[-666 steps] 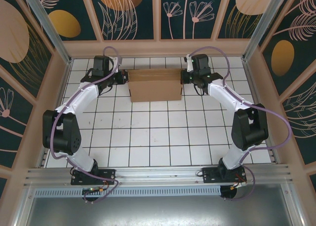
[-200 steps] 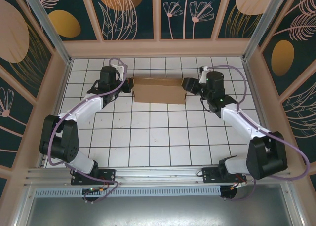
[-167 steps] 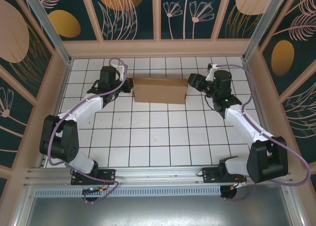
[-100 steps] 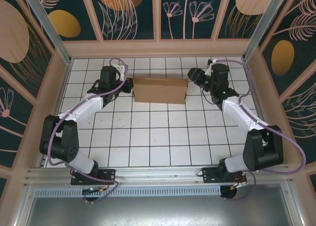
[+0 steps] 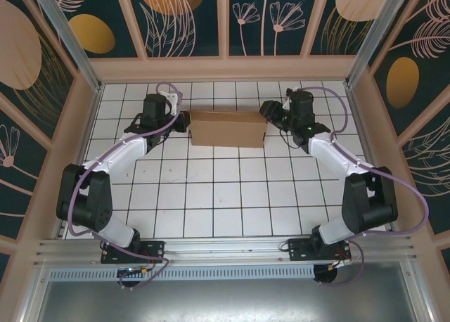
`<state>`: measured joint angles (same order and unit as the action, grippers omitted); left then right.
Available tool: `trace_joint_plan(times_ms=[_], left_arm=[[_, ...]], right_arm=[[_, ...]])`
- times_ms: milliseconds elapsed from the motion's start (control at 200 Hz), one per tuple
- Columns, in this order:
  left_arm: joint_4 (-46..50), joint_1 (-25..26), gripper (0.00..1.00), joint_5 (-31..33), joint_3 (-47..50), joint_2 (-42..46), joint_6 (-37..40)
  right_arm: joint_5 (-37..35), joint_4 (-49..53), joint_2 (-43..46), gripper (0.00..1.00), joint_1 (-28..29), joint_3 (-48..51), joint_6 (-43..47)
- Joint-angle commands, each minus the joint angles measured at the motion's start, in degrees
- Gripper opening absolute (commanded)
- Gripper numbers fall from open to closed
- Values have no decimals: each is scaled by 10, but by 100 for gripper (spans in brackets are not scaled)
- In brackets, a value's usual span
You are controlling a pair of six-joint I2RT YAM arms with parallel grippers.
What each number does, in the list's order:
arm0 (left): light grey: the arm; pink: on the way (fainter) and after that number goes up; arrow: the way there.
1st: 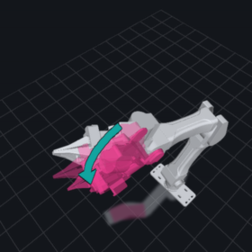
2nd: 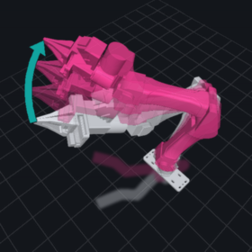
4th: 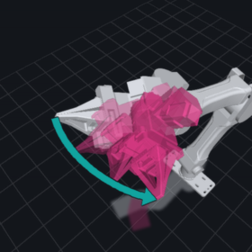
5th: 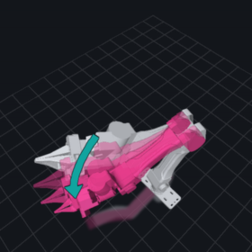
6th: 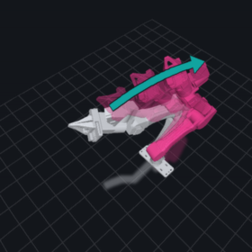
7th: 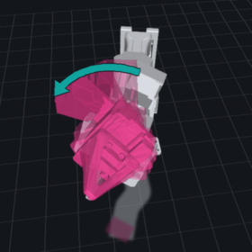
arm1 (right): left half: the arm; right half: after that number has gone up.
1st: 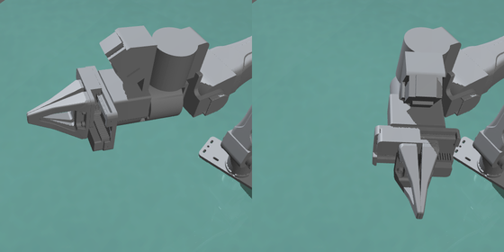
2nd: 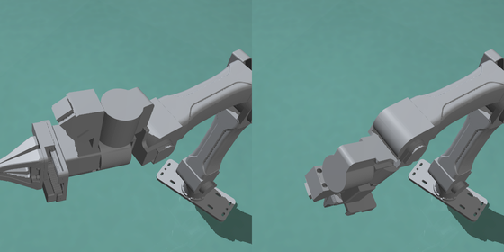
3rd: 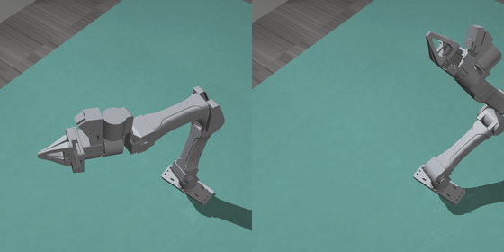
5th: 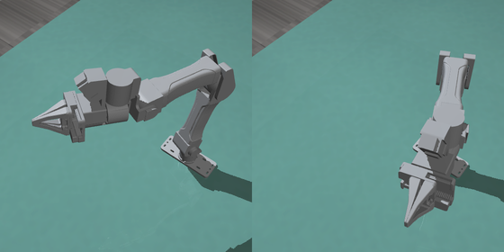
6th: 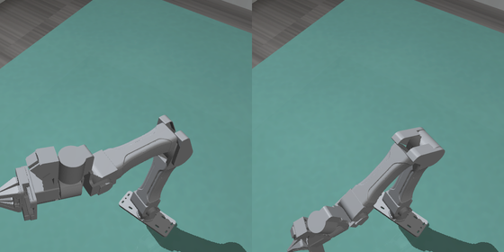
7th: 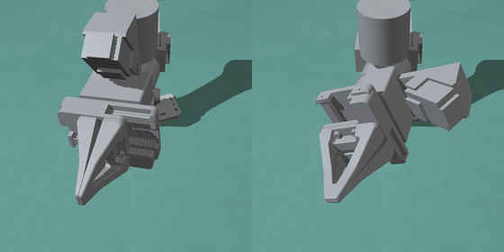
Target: Fold the paper box
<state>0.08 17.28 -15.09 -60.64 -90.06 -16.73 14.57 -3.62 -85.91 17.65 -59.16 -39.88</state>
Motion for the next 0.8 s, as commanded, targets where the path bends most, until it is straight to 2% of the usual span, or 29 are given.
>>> trace_joint_plan(times_ms=[0,330,616,796], left_arm=[[99,9,0,-8,20,-28,1],[73,10,1,-26,46,-20,-24],[57,10,27,-31,61,21,-53],[42,8,33,-17,80,62,-69]], right_arm=[[-11,8,-12,36,7,-14,-5],[-56,-8,-3,24,28,53,23],[-69,-18,10,24,27,68,17],[-80,-14,13,26,29,59,16]])
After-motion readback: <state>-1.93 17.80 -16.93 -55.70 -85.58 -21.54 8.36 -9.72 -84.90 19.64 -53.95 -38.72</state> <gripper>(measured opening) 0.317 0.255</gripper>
